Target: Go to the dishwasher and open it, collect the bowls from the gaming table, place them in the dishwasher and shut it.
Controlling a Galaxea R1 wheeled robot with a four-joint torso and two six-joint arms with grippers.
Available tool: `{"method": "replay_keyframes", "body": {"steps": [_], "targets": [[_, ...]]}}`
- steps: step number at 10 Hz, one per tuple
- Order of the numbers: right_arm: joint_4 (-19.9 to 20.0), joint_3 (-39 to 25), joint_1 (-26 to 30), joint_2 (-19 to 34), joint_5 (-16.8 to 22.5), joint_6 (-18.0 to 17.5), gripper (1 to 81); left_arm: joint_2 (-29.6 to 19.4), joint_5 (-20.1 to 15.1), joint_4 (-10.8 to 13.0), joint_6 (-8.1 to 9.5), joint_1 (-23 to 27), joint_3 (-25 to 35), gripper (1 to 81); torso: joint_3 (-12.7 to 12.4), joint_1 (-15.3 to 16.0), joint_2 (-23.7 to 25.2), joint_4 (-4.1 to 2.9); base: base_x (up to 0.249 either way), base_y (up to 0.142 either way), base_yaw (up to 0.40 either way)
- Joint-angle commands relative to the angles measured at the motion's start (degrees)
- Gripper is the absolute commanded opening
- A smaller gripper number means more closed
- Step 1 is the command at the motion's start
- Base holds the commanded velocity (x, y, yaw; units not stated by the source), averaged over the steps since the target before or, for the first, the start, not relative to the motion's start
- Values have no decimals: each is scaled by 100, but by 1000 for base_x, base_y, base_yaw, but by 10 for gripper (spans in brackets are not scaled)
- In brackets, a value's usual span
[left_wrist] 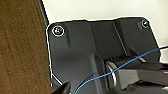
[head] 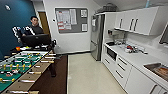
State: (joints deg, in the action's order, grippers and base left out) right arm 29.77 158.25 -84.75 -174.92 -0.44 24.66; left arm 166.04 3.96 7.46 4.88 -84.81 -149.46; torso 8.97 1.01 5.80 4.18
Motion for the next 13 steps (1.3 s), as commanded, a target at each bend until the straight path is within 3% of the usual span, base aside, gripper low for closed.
{"method": "replay_keyframes", "body": {"steps": [1, 13], "targets": [[-24, -32, 269, -19, 360, 4, 811, -123, -325, -25, -4, 179, -22, 811, 0, 0, 0, 0, 0, 0, 306], [-24, -32, 208, -10, 360, 21, 811, -149, -326, -25, -4, 153, -22, 811, 0, -2, 0, 0, 0, 0, 306]]}}
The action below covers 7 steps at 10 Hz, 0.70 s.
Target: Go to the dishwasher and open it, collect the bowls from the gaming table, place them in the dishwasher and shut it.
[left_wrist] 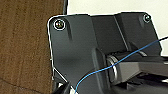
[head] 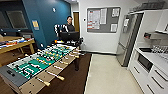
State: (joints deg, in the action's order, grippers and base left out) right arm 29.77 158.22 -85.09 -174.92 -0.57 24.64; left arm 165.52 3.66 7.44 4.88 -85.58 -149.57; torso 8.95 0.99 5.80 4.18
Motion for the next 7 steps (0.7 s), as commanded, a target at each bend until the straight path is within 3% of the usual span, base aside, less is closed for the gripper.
{"method": "replay_keyframes", "body": {"steps": [1, 7], "targets": [[-24, -38, 242, -2, 365, 24, 811, -89, -295, -23, -4, 230, -11, 811, 0, 0, 0, 0, 0, 0, 306], [-33, -29, 242, 7, 374, 32, 811, -98, -287, -23, -4, 194, -11, 811, 0, 0, 0, 0, 0, 0, 306]]}}
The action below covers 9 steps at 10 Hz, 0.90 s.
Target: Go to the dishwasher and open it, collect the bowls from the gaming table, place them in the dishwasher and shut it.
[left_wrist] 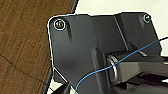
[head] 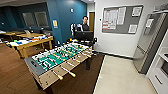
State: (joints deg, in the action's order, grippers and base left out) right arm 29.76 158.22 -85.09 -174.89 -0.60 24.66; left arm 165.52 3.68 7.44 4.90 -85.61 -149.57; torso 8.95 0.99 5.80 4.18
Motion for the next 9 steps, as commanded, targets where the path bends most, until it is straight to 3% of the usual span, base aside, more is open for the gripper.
{"method": "replay_keyframes", "body": {"steps": [1, 9], "targets": [[-31, -29, 242, 4, 376, 39, 811, -89, -289, -23, 2, 172, -38, 811, 0, 0, 0, 0, 0, 0, 306], [-40, -38, 260, 13, 376, 39, 811, -72, -271, -23, 2, 119, -90, 811, 0, 0, 0, 0, 0, 0, 306]]}}
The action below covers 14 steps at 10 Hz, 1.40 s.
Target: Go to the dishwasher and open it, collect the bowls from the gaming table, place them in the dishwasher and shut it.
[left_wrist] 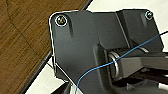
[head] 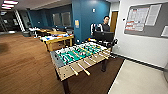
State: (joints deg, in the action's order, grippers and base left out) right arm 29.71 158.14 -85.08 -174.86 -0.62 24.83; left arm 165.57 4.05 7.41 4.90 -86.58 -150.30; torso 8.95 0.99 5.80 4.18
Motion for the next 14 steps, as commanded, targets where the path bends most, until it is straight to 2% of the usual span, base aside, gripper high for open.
{"method": "replay_keyframes", "body": {"steps": [1, 14], "targets": [[-35, -30, 267, 10, 387, 22, 811, -68, -308, -20, 2, 215, -17, 811, 0, 0, 0, 0, 0, 0, 306], [-27, -91, 302, -25, 387, 13, 811, -103, -308, -12, 2, 198, -52, 811, 0, -2, 0, 0, 0, 0, 306]]}}
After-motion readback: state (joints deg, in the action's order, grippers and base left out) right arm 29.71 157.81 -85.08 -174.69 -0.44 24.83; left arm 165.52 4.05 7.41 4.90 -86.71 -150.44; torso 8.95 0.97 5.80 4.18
